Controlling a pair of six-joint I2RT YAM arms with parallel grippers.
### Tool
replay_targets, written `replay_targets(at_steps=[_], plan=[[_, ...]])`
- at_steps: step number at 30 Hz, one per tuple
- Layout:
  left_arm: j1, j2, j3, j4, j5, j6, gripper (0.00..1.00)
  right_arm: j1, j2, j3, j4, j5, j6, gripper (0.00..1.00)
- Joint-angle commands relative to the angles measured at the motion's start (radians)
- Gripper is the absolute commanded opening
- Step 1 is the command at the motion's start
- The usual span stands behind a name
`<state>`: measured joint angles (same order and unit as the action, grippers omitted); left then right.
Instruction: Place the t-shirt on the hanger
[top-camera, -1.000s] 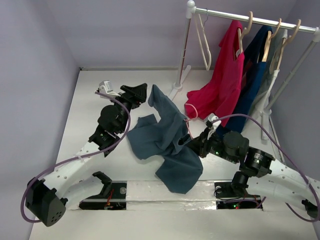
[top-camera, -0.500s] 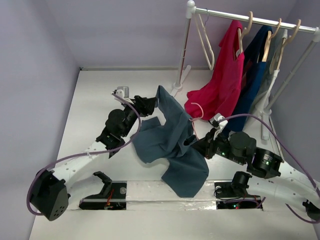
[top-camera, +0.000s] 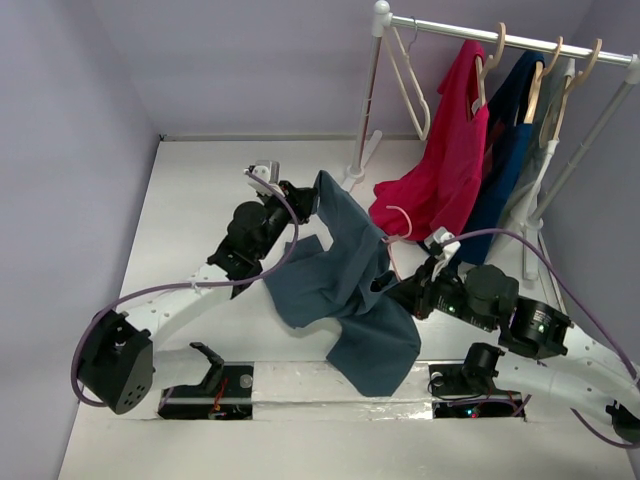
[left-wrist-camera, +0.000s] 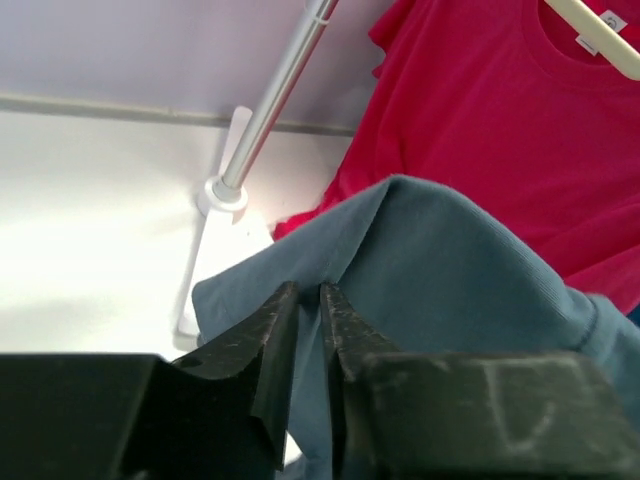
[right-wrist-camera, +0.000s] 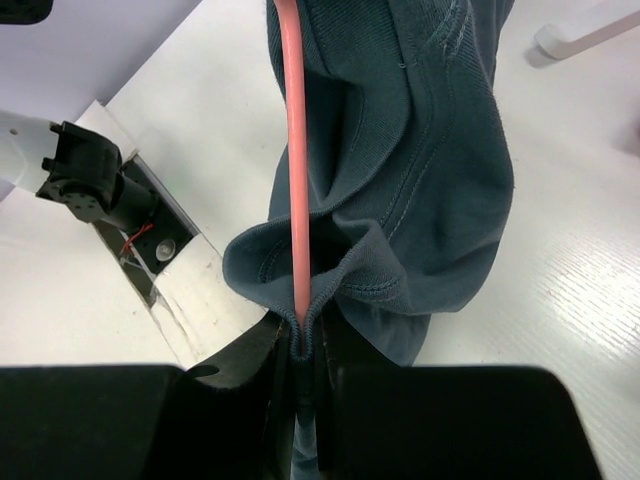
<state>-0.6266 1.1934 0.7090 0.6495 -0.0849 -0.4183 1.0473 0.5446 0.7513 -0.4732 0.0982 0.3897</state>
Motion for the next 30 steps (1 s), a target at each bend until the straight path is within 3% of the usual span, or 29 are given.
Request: replay_targets(at_steps=[1,3,5,6,7,11,12,14,15,16,17,21,30], plan=[[0.001,0.023,0.072,0.038,-0.012,0.039,0.12,-0.001,-0.026,0.060,0.045,0.015,0.001,0.00],[0.001,0.037,0.087,0.029,-0.009,0.050,0.12,-0.001,-0.028,0.063,0.039,0.015,0.003,0.00],[0.001,0.046,0.099,0.025,0.007,0.053,0.23,-0.001,-0.034,0.065,0.035,0.015,0.006,0.00],[0.001,0.044,0.098,0.032,0.026,0.059,0.34,-0.001,-0.034,0.066,0.031,0.017,0.008,0.00],[0.001,0.043,0.090,0.044,0.037,0.062,0.37,-0.001,-0.037,0.066,0.028,0.017,0.008,0.00],[0.001,0.049,0.092,0.047,0.066,0.084,0.40,-0.001,-0.044,0.068,0.025,0.017,0.008,0.00],[0.001,0.054,0.096,0.042,0.070,0.087,0.38,-0.001,-0.044,0.068,0.025,0.017,0.008,0.00],[0.001,0.069,0.112,0.033,0.063,0.092,0.26,-0.001,-0.043,0.068,0.027,0.017,0.009,0.00],[0.001,0.075,0.119,0.027,0.057,0.093,0.19,-0.001,-0.043,0.068,0.027,0.014,0.011,0.00],[0.001,0.084,0.133,0.015,0.039,0.093,0.05,-0.001,-0.044,0.068,0.025,0.015,0.012,0.00],[0.001,0.087,0.136,0.018,0.037,0.096,0.00,-0.001,-0.048,0.066,0.022,0.014,0.014,0.00],[0.001,0.080,0.153,0.003,-0.007,0.093,0.00,-0.001,-0.057,0.065,0.008,0.018,0.018,0.00],[0.034,0.008,0.217,-0.191,-0.358,0.087,0.00,-0.001,-0.057,0.100,-0.090,-0.005,0.032,0.00]])
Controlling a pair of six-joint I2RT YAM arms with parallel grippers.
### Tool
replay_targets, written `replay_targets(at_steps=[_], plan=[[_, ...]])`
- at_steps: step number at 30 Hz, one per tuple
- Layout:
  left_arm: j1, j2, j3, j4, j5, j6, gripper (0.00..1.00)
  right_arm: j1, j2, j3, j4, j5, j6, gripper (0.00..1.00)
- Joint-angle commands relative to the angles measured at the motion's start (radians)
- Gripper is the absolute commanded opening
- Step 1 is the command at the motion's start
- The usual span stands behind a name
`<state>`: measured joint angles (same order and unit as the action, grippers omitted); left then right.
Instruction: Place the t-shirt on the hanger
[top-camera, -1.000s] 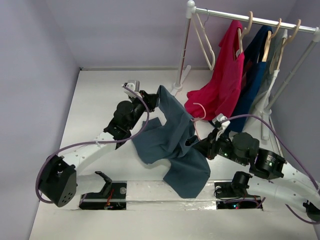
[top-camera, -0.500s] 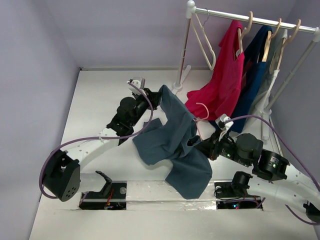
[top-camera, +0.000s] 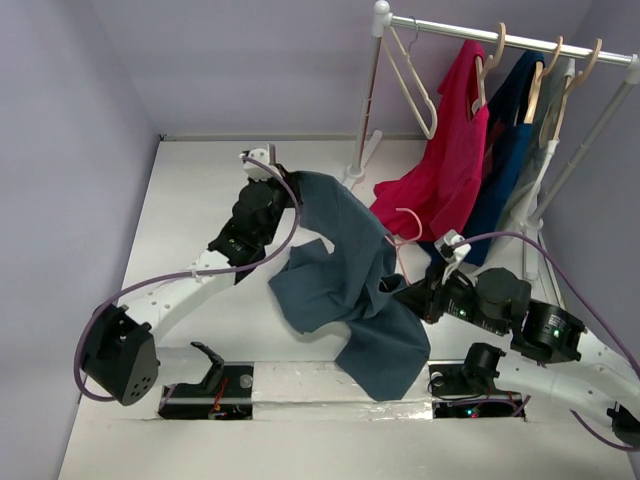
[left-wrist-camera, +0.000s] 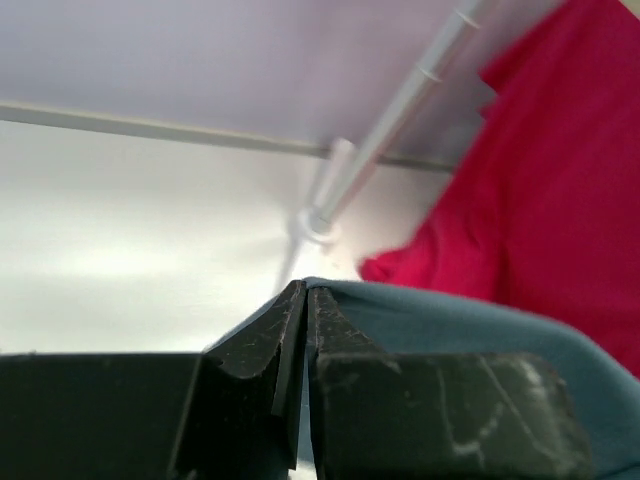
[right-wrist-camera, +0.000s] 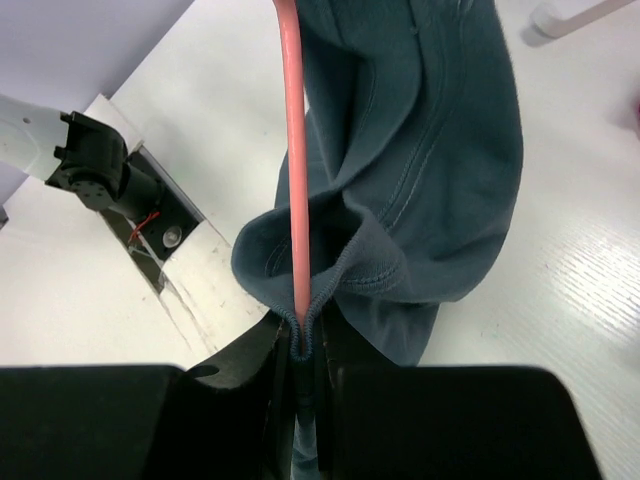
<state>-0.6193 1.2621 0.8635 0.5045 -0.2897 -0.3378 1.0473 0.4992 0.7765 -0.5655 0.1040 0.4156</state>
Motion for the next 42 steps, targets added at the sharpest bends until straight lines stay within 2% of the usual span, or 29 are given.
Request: replay_targets(at_steps=[1,7,13,18,23,24,25,28,30,33,36,37,38,40,42], plan=[[0.038,-0.067,0.069,-0.087,-0.185,-0.006,0.00,-0.001,-0.011,0.081,-0.005,-0.018,0.006,0.00],[0.145,-0.104,0.063,-0.185,-0.233,-0.076,0.00,-0.001,-0.019,0.142,-0.088,-0.033,0.005,0.00],[0.228,-0.156,0.032,-0.202,-0.194,-0.109,0.00,-0.001,-0.004,0.242,-0.162,-0.024,-0.015,0.00],[0.228,-0.201,-0.017,-0.199,-0.178,-0.127,0.00,-0.001,0.032,0.342,-0.178,0.026,-0.057,0.00],[0.228,-0.242,-0.040,-0.169,-0.105,-0.136,0.00,-0.001,0.078,0.454,-0.152,-0.020,-0.093,0.00],[0.228,-0.269,-0.049,-0.147,-0.067,-0.133,0.05,-0.001,0.079,0.454,-0.146,-0.026,-0.093,0.00],[0.228,-0.283,-0.057,-0.121,-0.048,-0.132,0.28,-0.001,0.082,0.449,-0.145,-0.026,-0.095,0.00],[0.228,-0.331,-0.046,-0.130,0.004,-0.148,0.51,-0.001,0.113,0.499,-0.194,0.018,-0.122,0.00],[0.228,-0.358,-0.034,-0.136,0.036,-0.156,0.53,-0.001,0.128,0.606,-0.226,0.028,-0.141,0.00],[0.207,-0.424,-0.015,-0.129,0.104,-0.173,0.54,-0.001,0.118,0.656,-0.212,0.034,-0.158,0.00],[0.182,-0.467,-0.018,-0.132,0.187,-0.202,0.55,-0.001,0.107,0.529,-0.160,0.069,-0.129,0.00],[0.168,-0.472,-0.026,-0.110,0.243,-0.210,0.53,-0.001,0.136,0.426,-0.149,0.057,-0.111,0.00],[0.127,-0.469,-0.027,-0.110,0.259,-0.211,0.53,-0.001,0.159,0.397,-0.148,0.066,-0.104,0.00],[0.064,-0.439,-0.006,-0.135,0.259,-0.181,0.53,-0.001,0.196,0.388,-0.142,0.111,-0.115,0.00],[-0.032,-0.422,0.041,-0.149,0.244,-0.153,0.53,-0.001,0.182,0.447,-0.085,0.109,-0.144,0.00]])
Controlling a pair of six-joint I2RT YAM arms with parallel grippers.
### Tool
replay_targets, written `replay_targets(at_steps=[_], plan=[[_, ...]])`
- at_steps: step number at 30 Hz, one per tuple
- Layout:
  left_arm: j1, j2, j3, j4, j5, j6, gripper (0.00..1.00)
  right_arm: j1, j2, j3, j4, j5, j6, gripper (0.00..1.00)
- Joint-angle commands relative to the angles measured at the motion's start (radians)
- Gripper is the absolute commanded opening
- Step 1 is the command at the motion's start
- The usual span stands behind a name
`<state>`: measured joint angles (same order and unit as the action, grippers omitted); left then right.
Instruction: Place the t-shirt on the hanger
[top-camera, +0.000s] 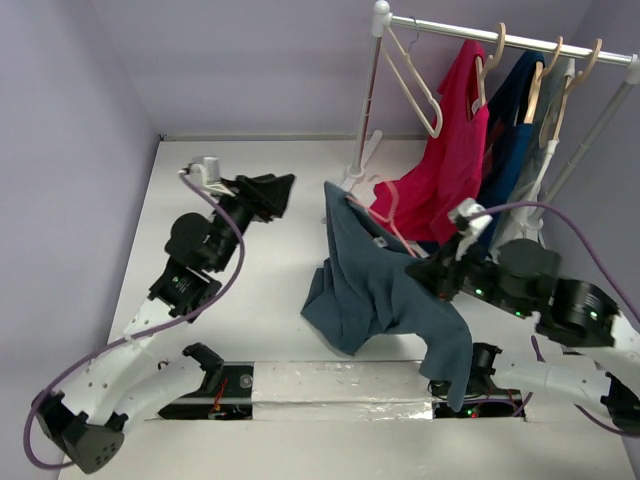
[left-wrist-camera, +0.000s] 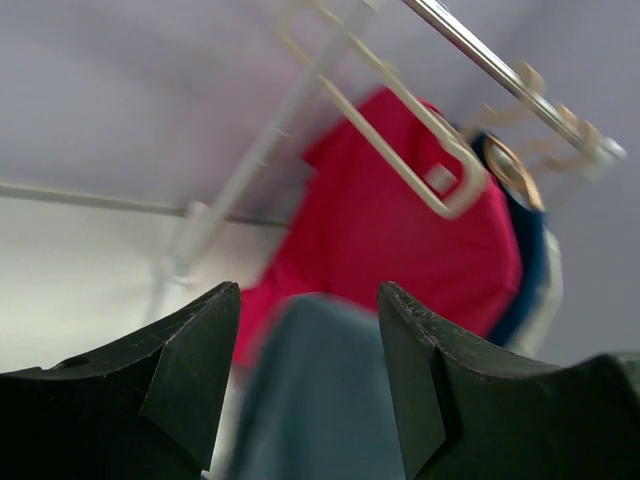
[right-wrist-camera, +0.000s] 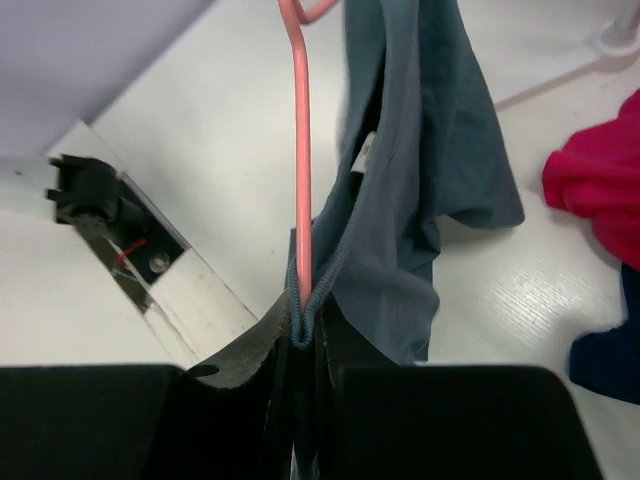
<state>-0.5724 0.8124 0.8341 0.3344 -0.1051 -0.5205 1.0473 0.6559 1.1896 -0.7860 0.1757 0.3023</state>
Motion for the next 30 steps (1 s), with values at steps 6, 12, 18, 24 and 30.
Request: replay_targets(at_steps=[6,12,18,24,30], plan=[[-0.155,0.022,0.109,0.006,0.078,0.040,0.55,-0.001,-0.064,0.150,0.098,0.053,-0.042,0.00],[-0.155,0.022,0.054,0.009,0.097,0.020,0.58,-0.001,-0.081,-0.022,-0.047,0.157,0.099,0.00],[-0.155,0.024,0.040,0.012,0.136,0.017,0.60,-0.001,-0.121,-0.018,-0.120,0.272,0.146,0.00],[-0.164,0.007,0.027,0.000,0.143,0.030,0.68,-0.001,-0.056,0.002,-0.128,0.459,0.146,0.00],[-0.164,-0.009,0.000,-0.008,0.143,0.033,0.75,-0.001,0.103,0.054,-0.032,0.631,0.063,0.00]])
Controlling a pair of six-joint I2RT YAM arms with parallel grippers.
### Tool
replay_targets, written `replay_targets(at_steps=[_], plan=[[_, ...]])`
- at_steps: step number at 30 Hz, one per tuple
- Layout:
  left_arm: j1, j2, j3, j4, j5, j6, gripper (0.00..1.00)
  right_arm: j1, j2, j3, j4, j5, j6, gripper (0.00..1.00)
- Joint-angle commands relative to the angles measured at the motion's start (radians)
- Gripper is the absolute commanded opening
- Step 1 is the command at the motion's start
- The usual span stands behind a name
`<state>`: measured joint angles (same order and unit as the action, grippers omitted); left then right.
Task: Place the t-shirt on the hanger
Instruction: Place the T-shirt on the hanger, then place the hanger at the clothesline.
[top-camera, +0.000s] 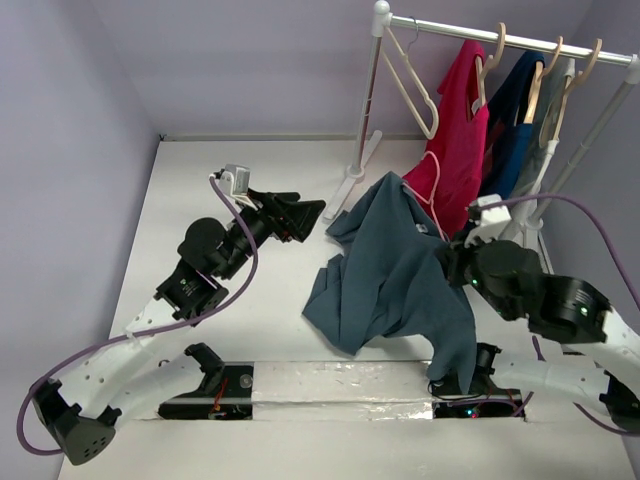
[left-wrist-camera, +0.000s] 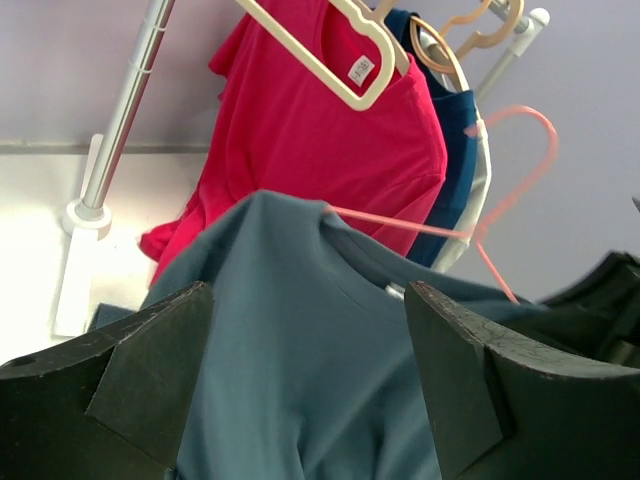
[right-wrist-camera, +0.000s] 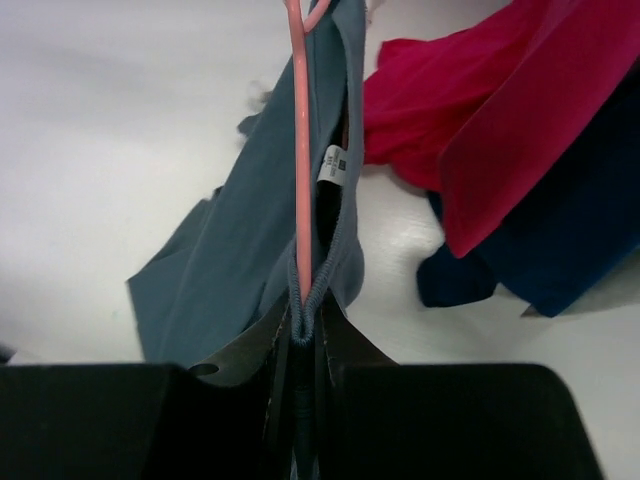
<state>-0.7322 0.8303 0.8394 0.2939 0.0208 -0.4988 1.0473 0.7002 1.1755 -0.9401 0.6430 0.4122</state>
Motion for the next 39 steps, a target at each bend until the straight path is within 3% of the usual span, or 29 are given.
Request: replay_targets(at_steps=[1,7,8,22,39], plan=[[-0.004,-0.036,-0.005,0.018,0.015,0.014,0.75,-0.001,0.067,0.078,0.130,0.185,-0.068,0.00],[-0.004,-0.082,-0.011,-0.007,0.007,0.025,0.86,-0.010,0.123,0.116,0.187,0.257,-0.138,0.00],[-0.004,-0.085,-0.016,-0.009,0.008,0.028,0.99,-0.042,0.133,0.113,0.199,0.256,-0.151,0.00],[-0.004,-0.146,-0.046,-0.041,-0.012,0.045,0.99,-0.440,0.218,0.101,0.397,-0.022,-0.328,0.00],[-0.004,-0.204,-0.082,-0.079,-0.073,0.078,0.99,-0.583,0.424,0.322,0.570,-0.089,-0.535,0.00]])
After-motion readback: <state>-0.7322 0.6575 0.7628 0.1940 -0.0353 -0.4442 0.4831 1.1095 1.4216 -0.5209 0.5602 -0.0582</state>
